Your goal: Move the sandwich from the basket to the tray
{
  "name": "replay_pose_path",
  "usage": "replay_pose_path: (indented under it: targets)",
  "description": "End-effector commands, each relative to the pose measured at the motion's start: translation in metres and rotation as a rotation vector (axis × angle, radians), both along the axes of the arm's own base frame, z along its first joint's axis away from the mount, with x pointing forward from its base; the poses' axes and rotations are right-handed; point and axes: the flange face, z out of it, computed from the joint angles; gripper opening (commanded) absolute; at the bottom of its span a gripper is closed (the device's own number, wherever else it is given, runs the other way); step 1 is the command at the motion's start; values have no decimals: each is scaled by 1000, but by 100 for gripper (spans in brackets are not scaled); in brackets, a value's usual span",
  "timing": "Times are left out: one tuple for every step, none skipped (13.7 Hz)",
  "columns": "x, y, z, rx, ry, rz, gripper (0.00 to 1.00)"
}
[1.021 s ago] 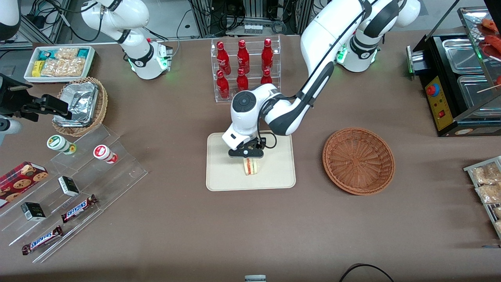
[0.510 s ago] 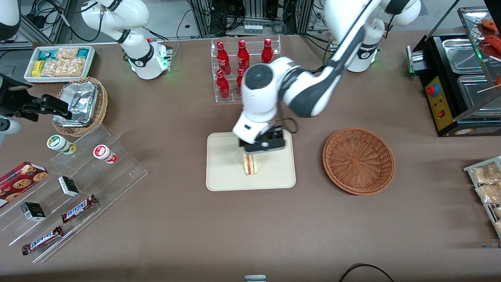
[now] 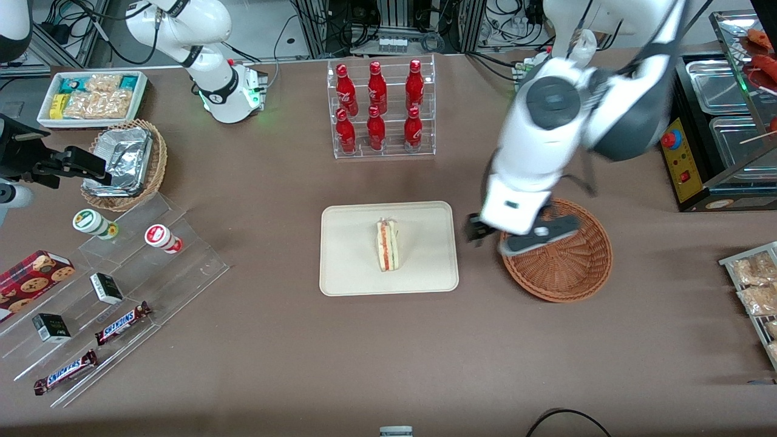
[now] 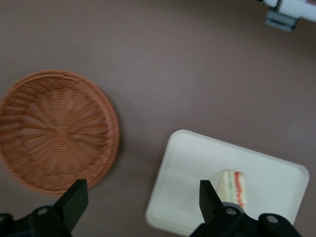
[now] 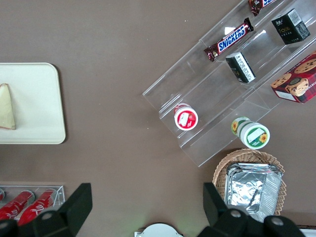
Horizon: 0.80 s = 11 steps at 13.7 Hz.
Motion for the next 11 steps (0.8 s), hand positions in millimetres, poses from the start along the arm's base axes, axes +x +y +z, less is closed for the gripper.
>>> replay_pose_path:
  targets:
    - [-11,52,26,17,37,-47,99]
    - [-10,74,33,27,56,-75,99]
    - [-12,89,41,19,72,-96,99]
    - [-12,108,48,10,85,-109,99]
    - [-14,125,55,9,93,-128,99]
    - [-16,138,61,13,103,-150,99]
    - [-18,152,66,16,111,-165,99]
    - [-22,164,68,13,116,-183,99]
    - [-30,172,70,8,119,-219,99]
    - [-37,192,74,11,114,-244,100]
    - [-41,206,77,2,113,-276,100]
